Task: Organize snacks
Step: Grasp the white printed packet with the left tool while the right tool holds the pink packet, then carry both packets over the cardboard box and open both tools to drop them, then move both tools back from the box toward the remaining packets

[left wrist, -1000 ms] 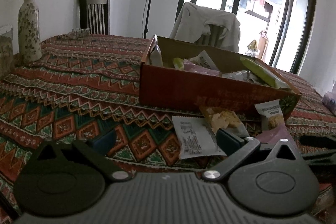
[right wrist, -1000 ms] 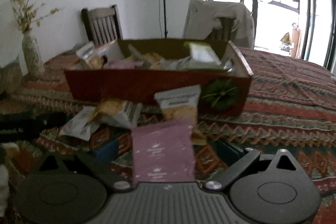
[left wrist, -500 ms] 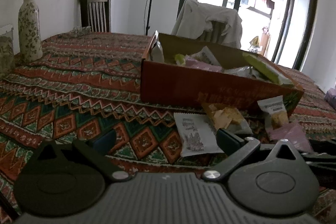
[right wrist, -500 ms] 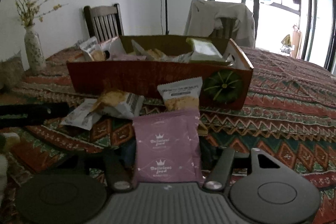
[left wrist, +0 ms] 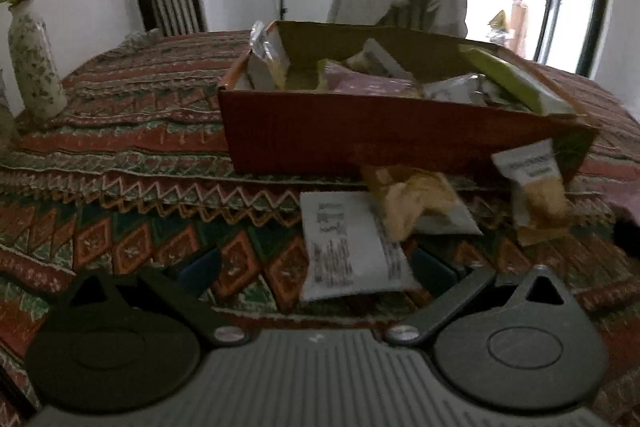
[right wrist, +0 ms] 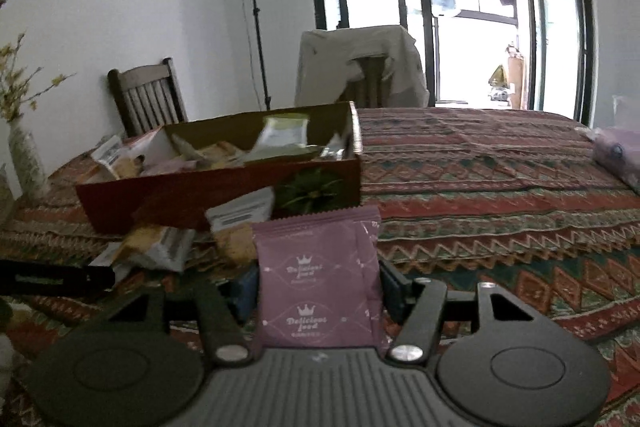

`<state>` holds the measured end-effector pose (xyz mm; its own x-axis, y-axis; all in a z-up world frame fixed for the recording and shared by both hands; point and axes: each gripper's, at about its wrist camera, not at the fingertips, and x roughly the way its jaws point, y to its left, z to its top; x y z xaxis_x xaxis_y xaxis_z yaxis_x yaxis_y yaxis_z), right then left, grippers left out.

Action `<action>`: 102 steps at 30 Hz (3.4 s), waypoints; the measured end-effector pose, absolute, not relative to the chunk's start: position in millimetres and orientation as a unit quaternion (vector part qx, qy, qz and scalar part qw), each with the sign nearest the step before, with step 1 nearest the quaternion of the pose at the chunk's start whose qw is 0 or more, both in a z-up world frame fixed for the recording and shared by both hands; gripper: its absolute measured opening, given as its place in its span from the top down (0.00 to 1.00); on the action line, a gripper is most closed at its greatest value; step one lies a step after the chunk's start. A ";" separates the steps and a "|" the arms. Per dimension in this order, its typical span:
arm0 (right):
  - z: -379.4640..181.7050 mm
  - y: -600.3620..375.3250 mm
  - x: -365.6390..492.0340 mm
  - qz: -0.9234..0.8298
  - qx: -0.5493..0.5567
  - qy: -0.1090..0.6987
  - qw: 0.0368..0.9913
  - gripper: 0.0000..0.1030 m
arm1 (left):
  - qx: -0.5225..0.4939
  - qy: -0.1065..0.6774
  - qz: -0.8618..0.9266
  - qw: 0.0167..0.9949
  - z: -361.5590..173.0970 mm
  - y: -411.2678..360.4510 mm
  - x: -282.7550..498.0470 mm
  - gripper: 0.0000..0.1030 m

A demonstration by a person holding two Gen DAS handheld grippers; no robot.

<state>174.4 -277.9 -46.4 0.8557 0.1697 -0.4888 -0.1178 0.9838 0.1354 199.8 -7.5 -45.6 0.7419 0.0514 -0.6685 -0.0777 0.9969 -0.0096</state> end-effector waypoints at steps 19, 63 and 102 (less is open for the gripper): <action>-55.8 -290.5 182.0 0.071 0.076 0.255 0.961 0.42 | -0.018 0.360 0.023 0.933 -46.0 -13.8 205.4 0.49; 44.5 -227.5 256.9 0.115 0.036 0.145 0.982 0.42 | -0.073 0.194 0.003 0.978 69.4 -1.9 245.9 0.52; 0.6 -206.6 324.9 0.100 0.053 0.152 0.982 0.00 | -0.102 0.165 0.068 0.979 29.3 9.2 296.1 0.00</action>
